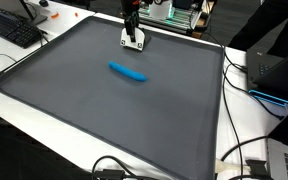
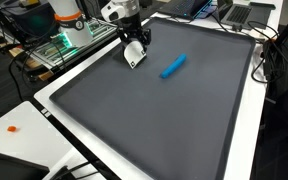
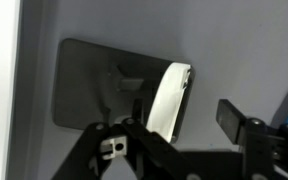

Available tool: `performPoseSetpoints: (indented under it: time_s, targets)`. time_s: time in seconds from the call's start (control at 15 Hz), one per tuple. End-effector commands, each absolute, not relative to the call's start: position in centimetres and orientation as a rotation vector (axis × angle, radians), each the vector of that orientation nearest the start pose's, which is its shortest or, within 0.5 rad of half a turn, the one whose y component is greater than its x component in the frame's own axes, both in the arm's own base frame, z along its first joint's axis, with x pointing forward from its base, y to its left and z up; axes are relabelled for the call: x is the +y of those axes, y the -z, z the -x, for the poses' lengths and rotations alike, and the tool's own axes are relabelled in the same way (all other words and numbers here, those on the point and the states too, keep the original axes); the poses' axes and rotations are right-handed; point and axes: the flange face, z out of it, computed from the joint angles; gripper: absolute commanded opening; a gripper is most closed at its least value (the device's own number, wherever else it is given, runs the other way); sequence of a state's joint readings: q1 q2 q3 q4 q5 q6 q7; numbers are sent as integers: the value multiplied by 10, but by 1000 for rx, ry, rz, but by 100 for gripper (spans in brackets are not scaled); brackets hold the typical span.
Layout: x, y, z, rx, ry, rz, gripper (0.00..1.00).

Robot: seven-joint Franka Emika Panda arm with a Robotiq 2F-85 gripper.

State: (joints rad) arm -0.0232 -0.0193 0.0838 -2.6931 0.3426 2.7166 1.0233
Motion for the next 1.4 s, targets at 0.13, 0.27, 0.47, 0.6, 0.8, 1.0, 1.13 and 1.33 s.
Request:
performPoseSetpoints:
  time_s: [0.13, 0.27, 0.47, 0.6, 0.8, 1.0, 1.13, 1.33]
  targets:
    - [16, -240, -418, 1824, -58, 2354, 29]
    - [16, -241, -419, 1834, -59, 2339, 14]
    - [16, -242, -422, 1851, -62, 2312, 0]
    - [16, -243, -423, 1863, -65, 2294, 0]
    - [15, -244, -425, 1890, -72, 2268, 1]
    - [13, -249, -425, 1930, -86, 2233, 1]
    - [13, -259, -426, 1949, -97, 2211, 1]
    - [18, -279, -427, 1940, -119, 2223, 1]
